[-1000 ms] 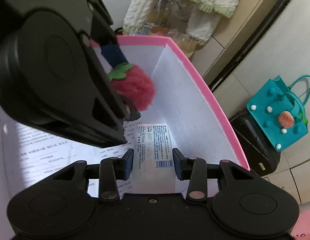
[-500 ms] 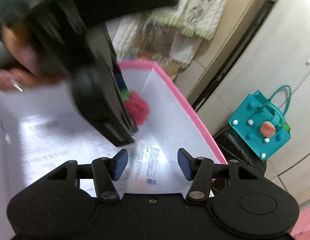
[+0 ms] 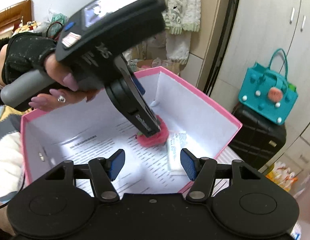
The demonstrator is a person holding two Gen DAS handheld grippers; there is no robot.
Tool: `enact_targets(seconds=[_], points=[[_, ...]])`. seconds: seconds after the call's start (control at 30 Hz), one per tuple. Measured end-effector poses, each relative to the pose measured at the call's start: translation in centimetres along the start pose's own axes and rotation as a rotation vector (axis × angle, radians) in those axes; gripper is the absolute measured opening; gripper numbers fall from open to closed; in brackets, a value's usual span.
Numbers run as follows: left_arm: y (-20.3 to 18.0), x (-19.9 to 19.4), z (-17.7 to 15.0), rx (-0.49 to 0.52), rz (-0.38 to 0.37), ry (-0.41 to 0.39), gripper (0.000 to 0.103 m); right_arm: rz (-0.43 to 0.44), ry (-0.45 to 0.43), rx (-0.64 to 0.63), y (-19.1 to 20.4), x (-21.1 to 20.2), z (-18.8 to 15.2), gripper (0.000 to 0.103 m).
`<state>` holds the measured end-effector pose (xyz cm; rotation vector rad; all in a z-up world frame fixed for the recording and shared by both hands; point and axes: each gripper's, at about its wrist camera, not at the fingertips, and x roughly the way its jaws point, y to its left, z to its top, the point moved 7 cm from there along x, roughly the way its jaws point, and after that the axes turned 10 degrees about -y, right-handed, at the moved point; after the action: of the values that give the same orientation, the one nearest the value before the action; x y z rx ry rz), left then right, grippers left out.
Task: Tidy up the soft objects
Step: 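Lower both grippers into the box and open them to release the items, then withdraw both grippers from the box back toward the remaining plush toys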
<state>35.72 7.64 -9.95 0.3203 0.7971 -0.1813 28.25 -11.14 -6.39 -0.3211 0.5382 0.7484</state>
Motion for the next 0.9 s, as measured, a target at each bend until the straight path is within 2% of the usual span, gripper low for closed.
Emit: enact_targets(seconds=[0.2,0.5,0.6,0.73,0.9], points=[[0.4,-3.6,-0.7,-0.012,-0.019,-0.009,0.064,0.029,0.022,0.090,0.3,-1.0,-0.4,0.065],[0.1,-9.9,-2.4,0.013,-0.029,-0.050,0.070,0.036,0.018,0.159,1.4,-5.4,-0.3,0.066],[-0.2,-12.0,-3.2,0.013,-0.067,-0.074,0.076,0.053,0.032,0.197,2.0,-6.9,-0.6,0.066],[-0.6,-13.5,-4.5,-0.018,-0.134,-0.041,0.078,0.053,0.048,0.218,2.7,-8.3,-1.2,0.066],[-1.5,-15.6,-5.8,0.021,-0.111,-0.045,0.078,0.049,0.029,0.207,4.0,-10.4,-1.4,0.066]])
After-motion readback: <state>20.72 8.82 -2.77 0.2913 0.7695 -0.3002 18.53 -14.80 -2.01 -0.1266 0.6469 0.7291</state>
